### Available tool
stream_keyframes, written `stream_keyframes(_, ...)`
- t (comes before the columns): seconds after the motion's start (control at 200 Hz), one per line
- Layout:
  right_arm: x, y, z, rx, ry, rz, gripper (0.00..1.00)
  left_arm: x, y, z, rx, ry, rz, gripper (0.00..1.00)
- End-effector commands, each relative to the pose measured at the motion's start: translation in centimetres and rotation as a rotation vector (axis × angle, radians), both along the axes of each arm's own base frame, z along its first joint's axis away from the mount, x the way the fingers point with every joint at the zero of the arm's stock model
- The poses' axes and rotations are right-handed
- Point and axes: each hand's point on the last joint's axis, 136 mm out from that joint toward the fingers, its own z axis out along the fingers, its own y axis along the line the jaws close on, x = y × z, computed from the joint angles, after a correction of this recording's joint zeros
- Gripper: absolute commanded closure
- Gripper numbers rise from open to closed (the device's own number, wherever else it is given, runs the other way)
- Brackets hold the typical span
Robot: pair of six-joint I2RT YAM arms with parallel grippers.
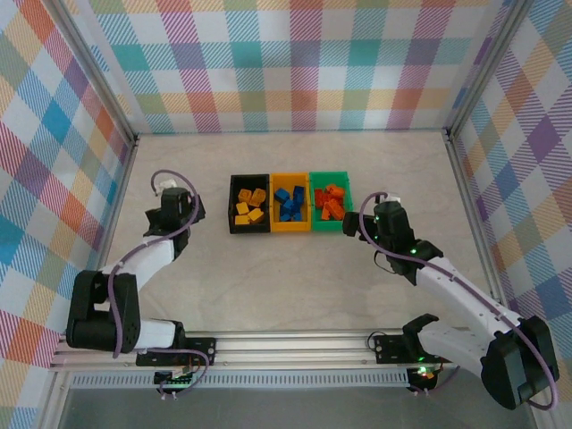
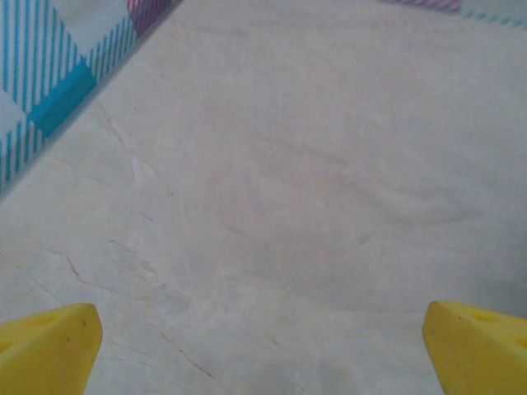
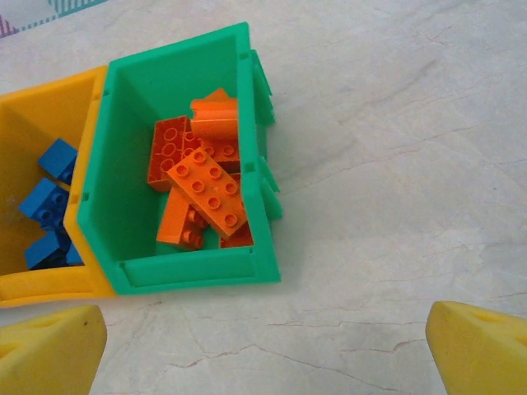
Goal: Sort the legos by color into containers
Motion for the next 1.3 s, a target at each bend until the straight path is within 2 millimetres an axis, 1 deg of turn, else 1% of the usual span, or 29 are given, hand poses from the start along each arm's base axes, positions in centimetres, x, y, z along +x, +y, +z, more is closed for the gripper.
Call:
stream_keyframes(0.0,0.4,-0.7,0.4,0.008,-0.035,-0.032,0.0,1.0,-1.0,0.6,0.012,-0.132,-0.088,0.0)
stream_keyframes(0.07,0.6,-1.4,0.4,-0.003,-0.04,-0.054,0.0,1.1,-0.9,0.1,0.023,-0.165,-0.093,0.0)
stream_keyframes(0.13,0.9,-1.6,0.8,-0.016,-0.063,-0.05,0.0,1.3,-1.6,-0.8,0.015,-0.164,-0.134,0.0)
stream_keyframes(0.215,1.6,-2.2,2.0,-0.075,-0.139,-0.031,0.0,1.2,-2.1,-2.0,0.01,-0.185,-0.167,0.0)
stream_keyframes(0.285,2.7,-3.8,3.3,-0.15,-0.223,-0.062,0.0,0.9,-2.5,-3.1,0.006,-0.217,-0.196,0.0)
stream_keyframes(0.315,3.2,-4.4,3.7,-0.184,-0.261,-0.066,0.0,1.2,-2.7,-3.0,0.009,-0.241,-0.207,0.0)
stream_keyframes(0.34,3.5,-4.7,3.9,-0.207,-0.29,-0.066,0.0,1.4,-2.8,-2.8,0.006,-0.233,-0.21,0.0)
stream_keyframes(0.37,3.9,-5.6,4.0,-0.234,-0.312,-0.089,0.0,1.5,-2.8,-3.5,0.0,-0.176,-0.212,0.0)
stream_keyframes(0.41,4.4,-6.4,4.2,-0.264,-0.343,-0.107,0.0,1.7,-3.2,-3.4,-0.002,-0.187,-0.235,0.0)
stream_keyframes(0.495,5.7,-7.9,2.9,-0.321,-0.352,-0.12,0.0,1.7,-3.1,-3.4,0.0,-0.183,-0.232,0.0)
stream_keyframes(0.575,6.8,-9.3,0.4,-0.331,-0.317,-0.125,0.0,1.6,-2.9,-3.4,0.002,-0.183,-0.217,0.0)
stream_keyframes(0.59,7.0,-9.5,-0.3,-0.333,-0.302,-0.122,0.0,1.6,-2.8,-3.4,0.003,-0.182,-0.216,0.0)
stream_keyframes(0.655,7.5,-10.4,-2.0,-0.322,-0.295,-0.13,0.0,1.5,-2.9,-3.4,0.002,-0.186,-0.218,0.0)
stream_keyframes(0.685,7.6,-10.4,-2.7,-0.307,-0.294,-0.114,0.0,1.5,-2.9,-3.3,0.002,-0.19,-0.218,0.0)
stream_keyframes(0.7,7.9,-10.3,-2.4,-0.294,-0.321,-0.114,0.0,1.6,-2.9,-3.3,0.004,-0.191,-0.218,0.0)
stream_keyframes(0.79,8.3,-11.1,-3.6,-0.264,-0.335,-0.119,0.0,1.5,-2.9,-3.4,0.003,-0.187,-0.218,0.0)
stream_keyframes(0.865,9.0,-10.6,-4.6,-0.249,-0.333,-0.087,0.0,1.6,-2.9,-3.3,0.003,-0.188,-0.219,0.0)
stream_keyframes(0.91,9.4,-10.1,-5.8,-0.245,-0.311,-0.052,0.0,1.5,-2.9,-3.4,0.003,-0.185,-0.219,0.0)
stream_keyframes(0.935,9.5,-10.2,-5.6,-0.238,-0.336,-0.053,0.0,1.5,-2.9,-3.4,0.003,-0.185,-0.22,0.0)
stream_keyframes(0.985,9.3,-10.4,-6.0,-0.226,-0.296,-0.054,0.0,1.6,-2.9,-3.4,0.002,-0.186,-0.22,0.0)
stream_keyframes(1.03,9.5,-10.4,-5.7,-0.225,-0.322,-0.056,0.0,1.6,-3.0,-3.4,0.002,-0.186,-0.221,0.0)
stream_keyframes(1.295,9.3,-10.5,-5.8,-0.227,-0.317,-0.062,0.0,1.6,-3.0,-3.4,0.004,-0.185,-0.222,0.0)
